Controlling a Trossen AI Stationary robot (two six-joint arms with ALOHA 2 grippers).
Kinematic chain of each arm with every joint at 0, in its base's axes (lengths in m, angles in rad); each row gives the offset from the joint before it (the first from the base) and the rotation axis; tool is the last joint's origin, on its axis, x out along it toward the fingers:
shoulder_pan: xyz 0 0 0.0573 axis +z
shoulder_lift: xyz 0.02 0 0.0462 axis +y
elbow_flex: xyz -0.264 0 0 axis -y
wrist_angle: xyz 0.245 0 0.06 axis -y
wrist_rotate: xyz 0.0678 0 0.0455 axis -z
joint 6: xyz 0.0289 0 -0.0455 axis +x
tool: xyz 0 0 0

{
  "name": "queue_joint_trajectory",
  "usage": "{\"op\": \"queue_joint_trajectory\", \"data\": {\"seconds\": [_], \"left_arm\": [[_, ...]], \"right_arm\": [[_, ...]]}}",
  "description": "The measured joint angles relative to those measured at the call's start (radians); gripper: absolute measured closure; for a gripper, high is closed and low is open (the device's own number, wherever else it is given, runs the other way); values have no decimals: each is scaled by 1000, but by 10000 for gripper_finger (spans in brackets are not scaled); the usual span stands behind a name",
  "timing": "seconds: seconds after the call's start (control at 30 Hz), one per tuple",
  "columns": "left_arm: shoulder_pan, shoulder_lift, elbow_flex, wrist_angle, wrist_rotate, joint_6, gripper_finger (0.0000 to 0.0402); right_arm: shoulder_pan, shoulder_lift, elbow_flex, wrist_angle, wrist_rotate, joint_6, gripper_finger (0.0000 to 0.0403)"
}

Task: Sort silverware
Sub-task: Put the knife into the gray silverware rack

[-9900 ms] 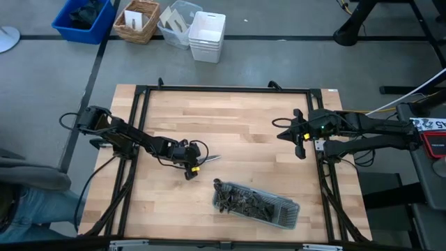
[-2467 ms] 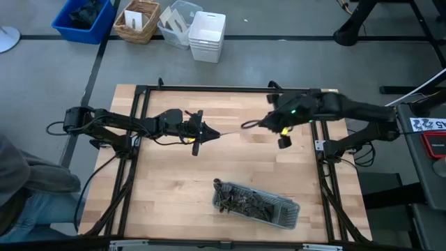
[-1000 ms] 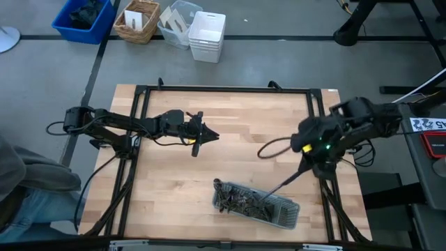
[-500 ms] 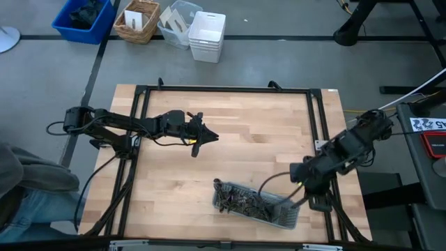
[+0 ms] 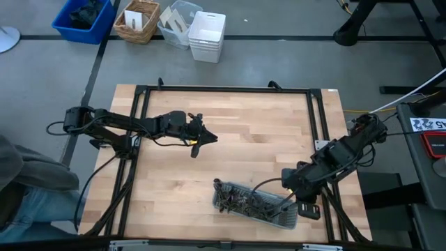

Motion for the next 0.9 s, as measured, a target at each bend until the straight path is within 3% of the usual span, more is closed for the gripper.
{"op": "queue_joint_trajectory", "data": {"seconds": [0.37,0.9], "left_arm": [[0,0,0,-51,0,1,353],[0,0,0,-67,0,14,353]], "right_arm": [[0,0,8,-36,138,-16,402],[0,98,9,-42,117,-114,402]]}}
